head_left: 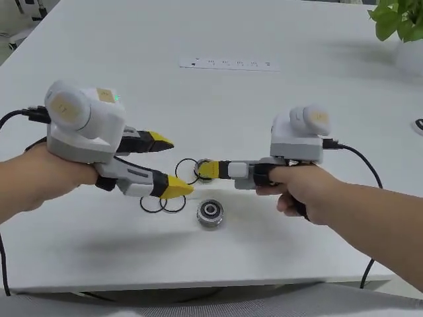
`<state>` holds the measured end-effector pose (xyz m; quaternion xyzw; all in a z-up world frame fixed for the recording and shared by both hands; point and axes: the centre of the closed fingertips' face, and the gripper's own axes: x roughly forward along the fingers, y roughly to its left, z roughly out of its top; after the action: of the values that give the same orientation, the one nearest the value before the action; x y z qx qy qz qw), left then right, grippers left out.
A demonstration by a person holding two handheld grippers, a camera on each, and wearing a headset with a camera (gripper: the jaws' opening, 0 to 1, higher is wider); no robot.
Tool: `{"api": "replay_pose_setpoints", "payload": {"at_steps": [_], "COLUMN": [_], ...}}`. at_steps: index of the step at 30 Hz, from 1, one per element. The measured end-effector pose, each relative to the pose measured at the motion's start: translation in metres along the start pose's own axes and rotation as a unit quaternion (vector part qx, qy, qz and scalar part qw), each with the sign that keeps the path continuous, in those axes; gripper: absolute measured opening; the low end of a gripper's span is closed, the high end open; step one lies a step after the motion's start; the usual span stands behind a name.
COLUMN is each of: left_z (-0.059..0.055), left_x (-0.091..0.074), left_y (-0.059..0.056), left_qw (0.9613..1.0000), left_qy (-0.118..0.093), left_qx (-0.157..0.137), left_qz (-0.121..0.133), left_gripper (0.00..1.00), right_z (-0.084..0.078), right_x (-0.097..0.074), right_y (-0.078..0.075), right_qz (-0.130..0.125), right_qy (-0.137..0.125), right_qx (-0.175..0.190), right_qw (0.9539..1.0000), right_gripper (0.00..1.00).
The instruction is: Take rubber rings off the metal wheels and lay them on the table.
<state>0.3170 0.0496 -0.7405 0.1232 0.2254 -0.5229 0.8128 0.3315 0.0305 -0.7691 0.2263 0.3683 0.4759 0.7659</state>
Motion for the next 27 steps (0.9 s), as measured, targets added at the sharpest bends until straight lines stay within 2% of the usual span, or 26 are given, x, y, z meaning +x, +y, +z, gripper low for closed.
{"api": "replay_pose_setpoints", "payload": {"at_steps": [6, 13, 20, 27], "left_z": [0.000, -0.008, -0.014, -0.018], "left_x": [-0.011, -0.020, -0.024, -0.026], "left_y": [0.002, -0.001, 0.000, 0.000], "left_qw": [0.9999, 0.9998, 0.9996, 0.9995], "left_qy": [-0.009, -0.007, -0.005, -0.004], "left_qx": [-0.007, -0.011, -0.019, -0.023], "left_qz": [0.008, 0.013, 0.019, 0.021], "left_gripper": [0.62, 0.63, 0.62, 0.62], "right_z": [-0.011, -0.020, -0.033, -0.039], "right_x": [0.000, 0.002, 0.007, 0.007], "right_y": [0.004, 0.004, 0.002, -0.002], "right_qz": [0.008, 0.007, 0.001, -0.008], "right_qy": [0.026, 0.049, 0.079, 0.092], "right_qx": [0.003, 0.003, 0.002, -0.015], "right_qw": [0.9996, 0.9988, 0.9969, 0.9956], "right_gripper": [0.00, 0.00, 0.00, 0.00]}}
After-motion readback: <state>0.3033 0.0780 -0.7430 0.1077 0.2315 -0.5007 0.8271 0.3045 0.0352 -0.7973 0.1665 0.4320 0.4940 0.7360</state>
